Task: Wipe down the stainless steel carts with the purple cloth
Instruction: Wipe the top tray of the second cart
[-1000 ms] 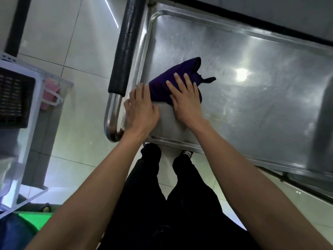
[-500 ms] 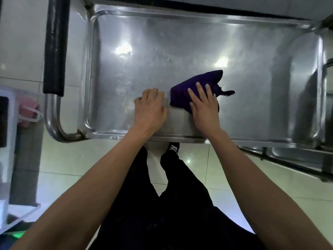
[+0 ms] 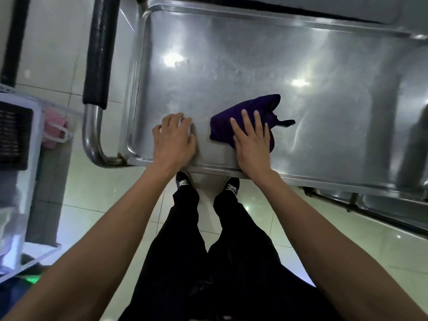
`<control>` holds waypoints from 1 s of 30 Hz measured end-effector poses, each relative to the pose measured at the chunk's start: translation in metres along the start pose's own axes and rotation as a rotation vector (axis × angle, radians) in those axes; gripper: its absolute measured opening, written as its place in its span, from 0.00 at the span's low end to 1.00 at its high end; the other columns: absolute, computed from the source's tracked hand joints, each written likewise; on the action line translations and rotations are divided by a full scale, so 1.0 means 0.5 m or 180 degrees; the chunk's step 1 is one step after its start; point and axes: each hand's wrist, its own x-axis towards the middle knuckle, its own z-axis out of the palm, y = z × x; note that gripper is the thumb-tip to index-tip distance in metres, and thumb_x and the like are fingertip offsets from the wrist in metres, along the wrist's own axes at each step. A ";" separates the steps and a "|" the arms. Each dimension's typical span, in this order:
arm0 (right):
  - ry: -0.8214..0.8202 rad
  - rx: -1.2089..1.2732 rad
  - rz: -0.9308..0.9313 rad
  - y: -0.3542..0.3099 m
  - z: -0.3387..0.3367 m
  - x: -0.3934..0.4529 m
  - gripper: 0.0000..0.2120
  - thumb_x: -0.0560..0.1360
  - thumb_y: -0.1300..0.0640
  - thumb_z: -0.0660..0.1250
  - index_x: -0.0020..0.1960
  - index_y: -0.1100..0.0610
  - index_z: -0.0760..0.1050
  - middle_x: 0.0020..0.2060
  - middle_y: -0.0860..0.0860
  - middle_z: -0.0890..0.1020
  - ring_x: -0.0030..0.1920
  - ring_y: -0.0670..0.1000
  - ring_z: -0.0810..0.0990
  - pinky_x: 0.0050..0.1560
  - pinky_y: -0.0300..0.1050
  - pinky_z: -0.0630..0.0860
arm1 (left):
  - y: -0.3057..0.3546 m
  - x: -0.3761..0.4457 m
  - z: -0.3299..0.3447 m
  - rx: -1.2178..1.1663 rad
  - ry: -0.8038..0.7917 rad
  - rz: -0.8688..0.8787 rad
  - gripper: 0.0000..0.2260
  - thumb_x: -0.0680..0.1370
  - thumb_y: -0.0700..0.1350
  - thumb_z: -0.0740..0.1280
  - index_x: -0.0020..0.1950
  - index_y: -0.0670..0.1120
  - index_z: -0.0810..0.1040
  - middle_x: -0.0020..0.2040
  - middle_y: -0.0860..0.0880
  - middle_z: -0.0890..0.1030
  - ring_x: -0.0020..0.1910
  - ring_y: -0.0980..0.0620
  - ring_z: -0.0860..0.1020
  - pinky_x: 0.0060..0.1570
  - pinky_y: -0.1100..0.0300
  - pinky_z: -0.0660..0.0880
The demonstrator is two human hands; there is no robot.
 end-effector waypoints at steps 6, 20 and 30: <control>-0.0073 -0.0090 -0.0302 -0.112 0.028 0.062 0.26 0.83 0.55 0.59 0.79 0.48 0.59 0.81 0.53 0.54 0.80 0.60 0.47 0.77 0.65 0.51 | -0.116 -0.009 -0.016 0.0154 -0.0112 -0.0550 0.23 0.79 0.49 0.63 0.74 0.47 0.67 0.77 0.43 0.63 0.78 0.40 0.58 0.72 0.36 0.61; -0.0088 0.0083 -0.0221 -0.378 0.066 0.188 0.25 0.84 0.54 0.56 0.80 0.46 0.56 0.81 0.51 0.52 0.81 0.58 0.44 0.79 0.61 0.45 | -0.235 0.015 -0.058 -0.0635 0.0081 -0.0889 0.29 0.77 0.42 0.63 0.78 0.43 0.61 0.80 0.44 0.59 0.77 0.44 0.59 0.72 0.46 0.66; -0.0197 0.0323 -0.0721 -0.406 0.065 0.202 0.24 0.83 0.53 0.57 0.79 0.46 0.61 0.81 0.50 0.55 0.81 0.56 0.46 0.79 0.59 0.46 | -0.265 0.015 -0.070 -0.0800 -0.0032 -0.0747 0.29 0.81 0.40 0.59 0.81 0.40 0.53 0.81 0.44 0.56 0.80 0.46 0.54 0.74 0.46 0.65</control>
